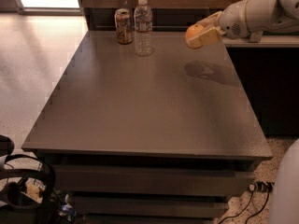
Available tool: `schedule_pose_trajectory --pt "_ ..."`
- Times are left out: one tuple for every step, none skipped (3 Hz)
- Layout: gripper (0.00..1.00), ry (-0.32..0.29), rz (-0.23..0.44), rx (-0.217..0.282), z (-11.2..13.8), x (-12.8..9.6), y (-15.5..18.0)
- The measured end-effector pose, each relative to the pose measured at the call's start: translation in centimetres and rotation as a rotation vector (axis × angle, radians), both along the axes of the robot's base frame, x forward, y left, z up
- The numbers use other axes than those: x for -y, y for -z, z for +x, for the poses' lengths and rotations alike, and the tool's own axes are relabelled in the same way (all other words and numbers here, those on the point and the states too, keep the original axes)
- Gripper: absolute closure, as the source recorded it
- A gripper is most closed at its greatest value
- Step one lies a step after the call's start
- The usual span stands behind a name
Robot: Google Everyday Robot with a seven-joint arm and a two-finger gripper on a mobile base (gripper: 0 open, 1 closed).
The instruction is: Move orange near water bottle
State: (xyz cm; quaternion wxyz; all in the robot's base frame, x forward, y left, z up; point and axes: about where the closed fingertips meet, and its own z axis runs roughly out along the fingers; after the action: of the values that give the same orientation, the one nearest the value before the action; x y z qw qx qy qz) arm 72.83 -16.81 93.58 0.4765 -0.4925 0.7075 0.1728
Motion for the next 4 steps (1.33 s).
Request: schedule_pose_trajectory --pt "1.00 0.022 0.004 0.061 3.0 -1.2 0.8" --pt "1.00 0.046 -0.023 0.076 4.9 -2.6 2.6" --pt "1.00 0.053 -0.040 0.061 6.3 -4.3 5.6" --pt "1.00 0.049 -0.039 0.039 7.3 -5.9 8.3"
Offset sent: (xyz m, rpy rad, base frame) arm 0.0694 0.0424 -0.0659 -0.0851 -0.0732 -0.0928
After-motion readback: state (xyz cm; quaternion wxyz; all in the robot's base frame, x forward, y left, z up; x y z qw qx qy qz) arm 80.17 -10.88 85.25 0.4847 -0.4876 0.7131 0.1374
